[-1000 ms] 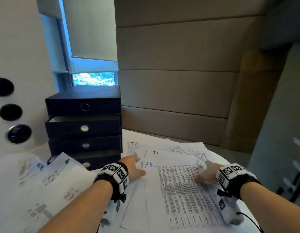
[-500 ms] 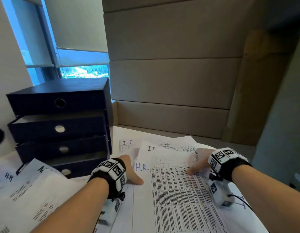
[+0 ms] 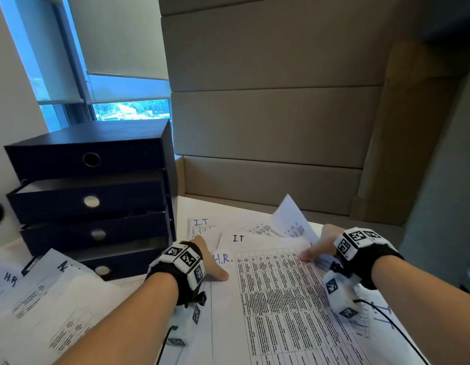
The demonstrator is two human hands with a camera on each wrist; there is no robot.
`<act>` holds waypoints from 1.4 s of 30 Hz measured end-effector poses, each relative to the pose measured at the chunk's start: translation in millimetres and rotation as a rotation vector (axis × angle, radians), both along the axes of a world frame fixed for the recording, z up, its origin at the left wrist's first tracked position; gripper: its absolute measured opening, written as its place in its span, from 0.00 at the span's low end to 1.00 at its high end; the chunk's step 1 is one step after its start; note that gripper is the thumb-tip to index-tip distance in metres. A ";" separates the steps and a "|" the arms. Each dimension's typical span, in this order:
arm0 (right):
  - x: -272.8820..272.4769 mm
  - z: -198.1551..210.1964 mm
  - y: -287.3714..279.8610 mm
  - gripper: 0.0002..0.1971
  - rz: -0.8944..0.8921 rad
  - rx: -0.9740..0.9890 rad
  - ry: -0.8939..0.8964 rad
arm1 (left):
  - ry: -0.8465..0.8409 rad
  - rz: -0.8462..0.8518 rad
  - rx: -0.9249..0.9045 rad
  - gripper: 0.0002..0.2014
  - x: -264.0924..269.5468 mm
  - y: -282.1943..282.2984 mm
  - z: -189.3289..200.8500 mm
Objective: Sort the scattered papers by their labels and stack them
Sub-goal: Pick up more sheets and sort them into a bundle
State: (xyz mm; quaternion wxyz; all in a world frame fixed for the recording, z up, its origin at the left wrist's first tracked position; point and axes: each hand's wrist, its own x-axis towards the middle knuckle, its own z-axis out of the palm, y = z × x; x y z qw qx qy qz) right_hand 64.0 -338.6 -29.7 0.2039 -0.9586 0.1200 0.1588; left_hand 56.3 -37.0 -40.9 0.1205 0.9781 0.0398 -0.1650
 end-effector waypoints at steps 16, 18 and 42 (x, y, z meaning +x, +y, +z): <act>-18.0 -5.9 35.1 0.16 0.123 0.107 -0.101 | -0.069 0.073 -0.164 0.59 6.8 0.9 -10.0; -23.9 -1.5 29.6 0.14 0.108 0.221 -0.182 | -0.107 0.121 -0.261 0.60 8.0 5.9 -8.6; -24.2 1.5 29.6 0.15 -0.109 0.265 -0.062 | -0.014 0.080 -0.388 0.42 10.9 -3.4 -12.6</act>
